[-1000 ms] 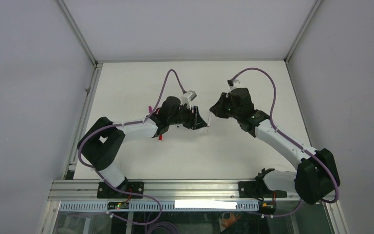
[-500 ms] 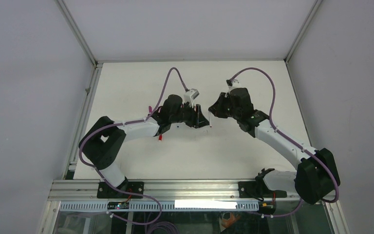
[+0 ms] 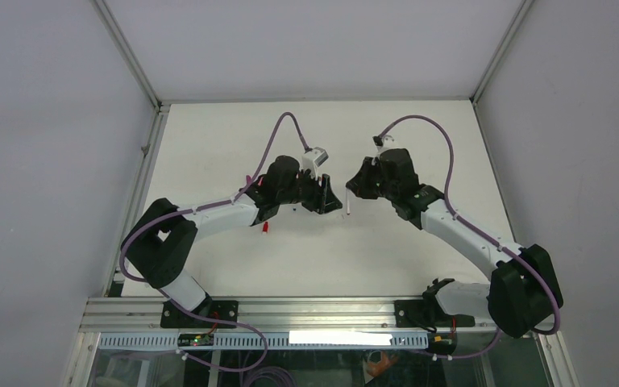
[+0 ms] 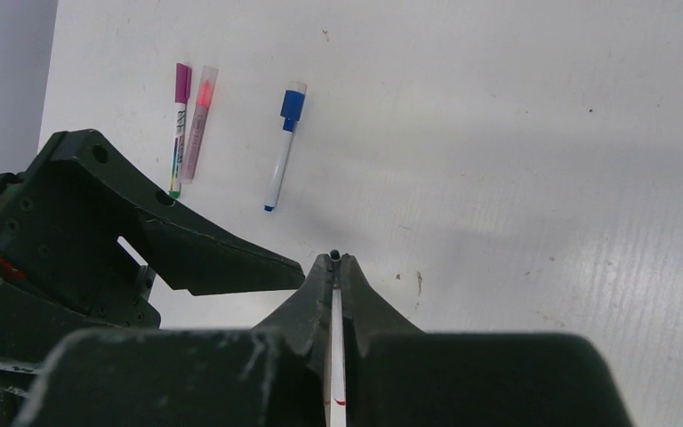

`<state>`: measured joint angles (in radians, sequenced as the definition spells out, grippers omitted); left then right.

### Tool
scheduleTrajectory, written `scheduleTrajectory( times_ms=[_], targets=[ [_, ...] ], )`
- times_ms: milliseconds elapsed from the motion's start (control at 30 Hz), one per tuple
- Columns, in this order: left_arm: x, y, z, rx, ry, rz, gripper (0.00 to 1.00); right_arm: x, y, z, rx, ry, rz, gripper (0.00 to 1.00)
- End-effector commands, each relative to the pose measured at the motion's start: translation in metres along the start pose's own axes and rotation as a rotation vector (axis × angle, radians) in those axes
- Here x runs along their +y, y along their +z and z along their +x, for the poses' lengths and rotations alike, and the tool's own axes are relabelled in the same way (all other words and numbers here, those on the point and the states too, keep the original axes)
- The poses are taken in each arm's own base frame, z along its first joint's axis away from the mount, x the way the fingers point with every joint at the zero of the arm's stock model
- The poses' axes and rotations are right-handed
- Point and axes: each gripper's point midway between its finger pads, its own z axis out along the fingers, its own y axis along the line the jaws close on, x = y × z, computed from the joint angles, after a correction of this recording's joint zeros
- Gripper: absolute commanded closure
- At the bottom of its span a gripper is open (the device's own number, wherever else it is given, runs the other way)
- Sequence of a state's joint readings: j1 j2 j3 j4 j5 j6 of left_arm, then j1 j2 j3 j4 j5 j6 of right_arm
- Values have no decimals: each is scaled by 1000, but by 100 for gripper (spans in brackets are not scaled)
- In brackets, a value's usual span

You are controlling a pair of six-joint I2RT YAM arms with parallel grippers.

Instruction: Insert the pens into the pen caps

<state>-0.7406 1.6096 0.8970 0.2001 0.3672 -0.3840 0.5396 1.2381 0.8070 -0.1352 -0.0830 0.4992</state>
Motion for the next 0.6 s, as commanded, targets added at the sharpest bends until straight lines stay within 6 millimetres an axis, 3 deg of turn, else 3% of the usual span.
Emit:
scheduleTrajectory(
  times_ms=[0,400,567],
  targets=[
    [-18,0,-27,-68,38,45,51,13,-4,-16,-56,-16,-38,100],
    [-28,12,-30,-74,10,116,51,28,6,-18,-70,-14,-72,100],
    [-29,18,-22,-60,-7,132,51,30,9,-21,-79,-16,-72,100]
  ],
)
